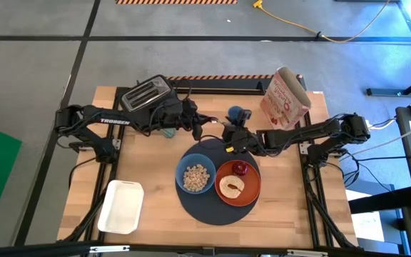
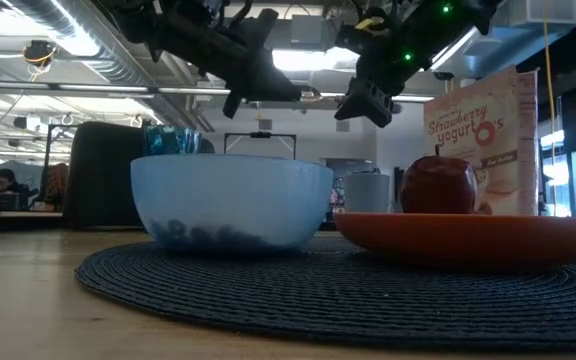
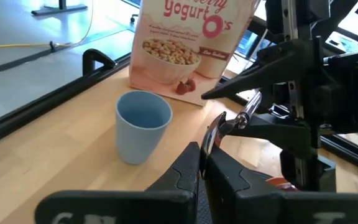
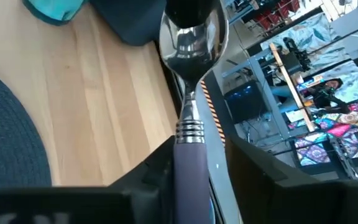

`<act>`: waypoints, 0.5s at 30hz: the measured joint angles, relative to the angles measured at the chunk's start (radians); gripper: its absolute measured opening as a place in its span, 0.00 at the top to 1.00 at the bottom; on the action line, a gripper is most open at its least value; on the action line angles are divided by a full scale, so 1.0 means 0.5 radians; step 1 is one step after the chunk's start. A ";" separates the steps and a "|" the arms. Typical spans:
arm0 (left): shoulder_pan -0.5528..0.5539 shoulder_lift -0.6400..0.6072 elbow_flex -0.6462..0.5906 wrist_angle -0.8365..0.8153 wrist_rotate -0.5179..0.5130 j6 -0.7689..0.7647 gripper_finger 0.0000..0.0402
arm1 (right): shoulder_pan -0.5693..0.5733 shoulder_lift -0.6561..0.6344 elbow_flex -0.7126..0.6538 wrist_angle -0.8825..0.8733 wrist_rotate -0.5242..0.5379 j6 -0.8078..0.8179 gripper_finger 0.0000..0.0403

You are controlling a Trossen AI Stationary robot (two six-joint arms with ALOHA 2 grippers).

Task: Arrange a breakfast setting
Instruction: Put the spoon on the placemat

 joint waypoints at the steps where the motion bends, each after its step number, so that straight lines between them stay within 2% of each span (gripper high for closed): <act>1: 0.000 0.000 0.000 -0.003 -0.012 0.002 0.97 | 0.000 0.000 0.000 0.000 -0.014 -0.001 0.73; 7: 0.010 0.000 0.000 -0.036 -0.035 0.009 0.97 | 0.000 0.000 0.000 0.005 -0.103 -0.005 0.82; 15: 0.009 0.000 0.000 -0.035 -0.033 0.010 0.97 | 0.000 0.000 0.000 0.009 -0.116 -0.013 0.83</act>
